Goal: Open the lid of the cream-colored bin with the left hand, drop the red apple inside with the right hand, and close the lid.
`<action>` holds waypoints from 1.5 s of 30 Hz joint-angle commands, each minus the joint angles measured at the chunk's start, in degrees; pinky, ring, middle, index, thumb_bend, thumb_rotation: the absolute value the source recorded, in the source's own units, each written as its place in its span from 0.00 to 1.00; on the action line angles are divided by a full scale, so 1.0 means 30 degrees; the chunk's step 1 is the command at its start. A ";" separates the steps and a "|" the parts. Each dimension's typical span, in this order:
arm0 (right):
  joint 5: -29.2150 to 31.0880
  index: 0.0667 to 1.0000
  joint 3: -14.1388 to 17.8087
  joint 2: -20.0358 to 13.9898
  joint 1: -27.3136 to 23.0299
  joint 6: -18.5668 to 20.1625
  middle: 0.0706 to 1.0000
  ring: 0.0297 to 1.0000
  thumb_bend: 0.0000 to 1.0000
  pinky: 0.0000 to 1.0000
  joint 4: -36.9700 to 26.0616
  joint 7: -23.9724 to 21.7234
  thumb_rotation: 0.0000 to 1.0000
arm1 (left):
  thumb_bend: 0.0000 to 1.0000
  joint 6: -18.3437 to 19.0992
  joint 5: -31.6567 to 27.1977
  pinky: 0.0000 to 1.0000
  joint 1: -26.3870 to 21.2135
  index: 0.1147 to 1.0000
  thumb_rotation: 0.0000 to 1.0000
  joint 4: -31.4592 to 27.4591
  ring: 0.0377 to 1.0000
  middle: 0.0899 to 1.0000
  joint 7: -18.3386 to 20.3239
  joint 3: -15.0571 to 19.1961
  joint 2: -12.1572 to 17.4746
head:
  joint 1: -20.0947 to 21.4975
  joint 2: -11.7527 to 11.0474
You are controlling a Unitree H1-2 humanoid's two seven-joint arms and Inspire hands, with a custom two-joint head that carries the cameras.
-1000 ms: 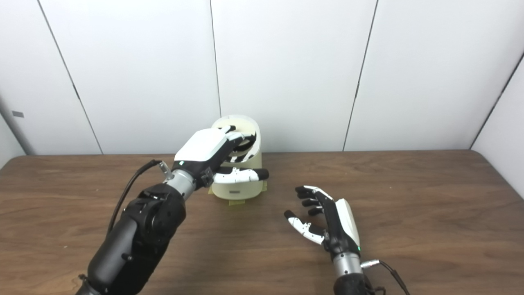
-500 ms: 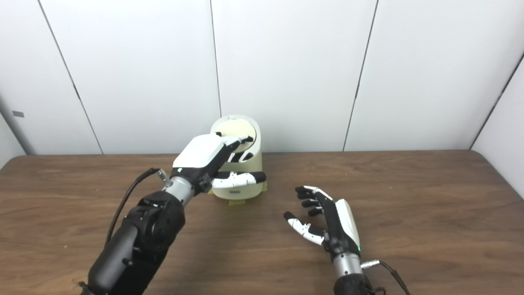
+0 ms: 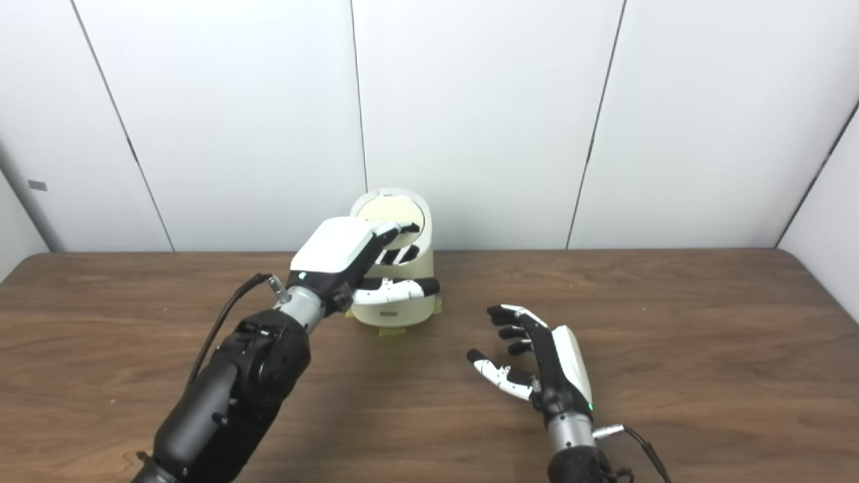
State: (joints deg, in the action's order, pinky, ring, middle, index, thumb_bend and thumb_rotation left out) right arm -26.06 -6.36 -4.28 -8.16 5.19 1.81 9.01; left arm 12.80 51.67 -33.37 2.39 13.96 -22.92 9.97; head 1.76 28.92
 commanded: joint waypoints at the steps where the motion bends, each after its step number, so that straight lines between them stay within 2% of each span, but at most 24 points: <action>1: -0.0038 0.71 -0.0071 0.0035 -0.0548 -0.0070 0.71 0.68 0.30 0.59 -0.0339 -0.0067 0.21 | 0.77 0.0006 -0.0166 0.92 -0.0256 0.90 1.00 0.0488 0.90 0.90 -0.0570 0.0324 0.0079 | 0.0003 0.0007; 2: -0.0082 0.71 -0.0072 0.0031 -0.0552 0.0003 0.71 0.69 0.30 0.59 -0.0367 -0.0067 0.21 | 0.75 -0.0216 -0.0295 0.94 -0.0169 0.95 1.00 0.0497 0.95 0.94 -0.1018 0.0450 0.0011 | -0.0021 0.0008; 5: -0.0074 0.71 -0.0082 -0.0032 -0.0562 -0.0041 0.71 0.69 0.30 0.60 -0.0295 -0.0099 0.21 | 0.72 -0.0683 -0.0655 0.99 -0.0087 0.99 1.00 0.0408 0.99 0.99 -0.1314 0.0500 0.0013 | -0.0120 -0.0049; 11: -0.0110 0.71 -0.0191 -0.0145 -0.0575 0.0010 0.71 0.69 0.29 0.60 -0.0274 -0.0239 0.23 | 0.71 -0.1359 -0.1305 1.00 0.0044 1.00 1.00 0.0546 1.00 1.00 -0.1927 0.0762 -0.0165 | -0.0095 -0.0085; 13: 0.0076 0.71 -0.0147 -0.0100 -0.0551 -0.0001 0.70 0.69 0.29 0.60 -0.0302 -0.0286 0.23 | 0.71 -0.1605 -0.1456 1.00 0.0153 1.00 1.00 0.0618 1.00 1.00 -0.2406 0.0864 -0.0232 | -0.0049 -0.0074; 15: 0.0137 0.71 -0.0137 -0.0089 -0.0540 0.0055 0.70 0.69 0.29 0.60 -0.0315 -0.0321 0.23 | 0.70 -0.2202 -0.1668 1.00 0.0337 1.00 1.00 0.0732 1.00 1.00 -0.3410 0.1069 -0.0341 | -0.0031 -0.0068; 19: 0.0031 0.71 -0.0177 -0.0132 -0.0553 0.0104 0.71 0.69 0.29 0.59 -0.0296 -0.0307 0.24 | 0.55 -0.4192 -0.2466 0.97 0.0960 1.00 1.00 0.0655 1.00 1.00 -0.6194 0.1938 -0.0714 | -0.0047 0.0017; 22: 0.0044 0.71 -0.0138 -0.0137 -0.0587 -0.0087 0.71 0.69 0.29 0.60 -0.0252 -0.0184 0.22 | 0.37 -0.5761 -0.3879 0.84 0.1722 0.93 1.00 0.0061 0.97 0.95 -0.7234 0.2800 -0.0820 | -0.0085 -0.0004; 24: -0.0227 0.68 -0.0191 -0.0190 -0.0606 -0.0281 0.69 0.66 0.28 0.57 -0.0201 0.0051 0.17 | 0.27 -0.6526 -0.4845 0.76 0.2457 0.89 0.99 -0.0448 0.93 0.92 -0.7313 0.3292 -0.0697 | -0.0047 -0.0043; 26: -0.0349 0.67 -0.0227 -0.0258 -0.0611 -0.0619 0.67 0.64 0.29 0.54 -0.0101 0.0233 0.11 | 0.23 -0.7169 -0.5528 0.72 0.3092 0.88 0.95 -0.0758 0.90 0.90 -0.7398 0.3675 -0.0571 | -0.0020 -0.0046; 27: -0.0338 0.66 -0.0207 -0.0273 -0.0608 -0.0832 0.66 0.63 0.30 0.53 -0.0036 0.0337 0.07 | 0.21 -0.7510 -0.5829 0.73 0.3463 0.86 0.87 -0.0906 0.88 0.89 -0.7538 0.3908 -0.0520 | -0.0021 -0.0026; 29: -0.0296 0.65 -0.0147 -0.0292 -0.0598 -0.1274 0.65 0.62 0.31 0.52 0.0096 0.0569 0.05 | 0.21 -0.8037 -0.6368 0.74 0.4123 0.84 0.81 -0.1136 0.86 0.87 -0.7877 0.4445 -0.0534 | -0.0028 0.0001; 31: -0.0342 0.64 -0.0107 -0.0319 -0.0574 -0.1589 0.63 0.60 0.32 0.51 0.0173 0.0814 0.04 | 0.24 -0.8568 -0.6918 0.75 0.4625 0.82 0.78 -0.1212 0.84 0.85 -0.8183 0.5003 -0.0635 | -0.0064 0.0027; 34: -0.0342 0.63 0.0069 -0.0135 -0.0508 -0.1398 0.60 0.57 0.33 0.47 0.0057 0.1091 0.06 | 0.24 -0.9420 -0.8637 0.73 0.5363 0.81 0.70 -0.1286 0.82 0.82 -0.8323 0.5950 -0.0674 | -0.0032 0.0048; 36: 0.0039 0.64 0.0275 -0.0025 -0.0465 -0.1504 0.60 0.57 0.33 0.46 0.0046 0.1152 0.09 | 0.22 -0.9607 -1.0028 0.73 0.5819 0.81 0.65 -0.1376 0.81 0.82 -0.7861 0.6413 -0.0638 | 0.0013 0.0100; 39: 0.0550 0.64 0.0499 0.0031 -0.0388 -0.1707 0.62 0.59 0.33 0.48 0.0003 0.1066 0.11 | 0.19 -0.9709 -1.1277 0.72 0.6244 0.81 0.63 -0.1173 0.81 0.82 -0.7357 0.6770 -0.0557 | 0.0050 0.0139; 42: 0.0685 0.64 0.0536 -0.0041 -0.0304 -0.1661 0.64 0.62 0.32 0.54 -0.0129 0.0980 0.14 | 0.17 -0.9354 -1.2570 0.68 0.6690 0.79 0.60 -0.0822 0.78 0.80 -0.7044 0.7210 -0.0622 | 0.0138 0.0166; 45: 0.0824 0.64 0.0572 -0.0123 -0.0204 -0.1719 0.64 0.62 0.32 0.52 -0.0270 0.0961 0.15 | 0.18 -0.9089 -1.3525 0.70 0.7246 0.78 0.60 -0.0705 0.79 0.81 -0.6654 0.7476 -0.0786 | 0.0175 0.0222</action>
State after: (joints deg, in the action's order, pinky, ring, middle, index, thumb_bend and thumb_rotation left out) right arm -23.86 -5.23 -4.36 -7.56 2.28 2.67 11.58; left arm -14.25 12.52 -10.90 1.00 -6.22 -0.98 7.80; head 2.28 29.44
